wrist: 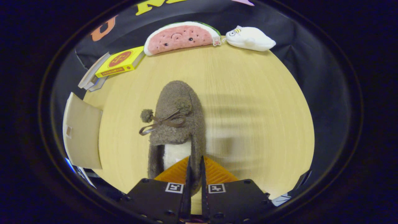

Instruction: Open the storage box then place both shoes into the box .Put the left shoe in first, then the right shoe, with the right side of both shoes facing outward in a uniform manner.

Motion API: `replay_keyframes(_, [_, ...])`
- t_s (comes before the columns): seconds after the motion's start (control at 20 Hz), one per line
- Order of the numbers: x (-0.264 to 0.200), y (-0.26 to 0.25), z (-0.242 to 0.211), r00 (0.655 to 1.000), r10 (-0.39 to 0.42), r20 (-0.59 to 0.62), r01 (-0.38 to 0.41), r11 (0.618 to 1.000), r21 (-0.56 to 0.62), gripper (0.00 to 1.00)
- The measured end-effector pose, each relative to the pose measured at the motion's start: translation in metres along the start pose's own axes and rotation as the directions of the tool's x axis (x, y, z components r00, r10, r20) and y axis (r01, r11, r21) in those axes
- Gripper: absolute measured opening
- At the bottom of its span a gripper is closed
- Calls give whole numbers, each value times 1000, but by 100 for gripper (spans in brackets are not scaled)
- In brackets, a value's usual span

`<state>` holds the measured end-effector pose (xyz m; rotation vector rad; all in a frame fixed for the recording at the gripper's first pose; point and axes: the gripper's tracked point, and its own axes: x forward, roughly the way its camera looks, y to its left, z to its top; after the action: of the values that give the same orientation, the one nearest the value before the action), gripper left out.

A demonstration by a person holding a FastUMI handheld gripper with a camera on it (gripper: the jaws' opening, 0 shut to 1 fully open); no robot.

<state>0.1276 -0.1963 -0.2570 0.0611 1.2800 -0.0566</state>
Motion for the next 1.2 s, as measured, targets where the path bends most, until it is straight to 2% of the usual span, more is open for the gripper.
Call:
replay_keyframes(0.1, [0, -2, -1, 1000, -23, 3, 23, 1000, 17, 1])
replay_keyframes(0.35, [-24, 2, -5, 999, -3, 47, 0, 999, 44, 1])
replay_keyframes(0.65, [-78, 21, -8, 991, 26, 132, -33, 998, 50, 1])
replay_keyframes(1.0, [-142, 71, -14, 968, 100, 232, -122, 989, 81, 1])
replay_keyframes(1.2, [-163, 111, -20, 961, 117, 251, -142, 986, 85, 1])
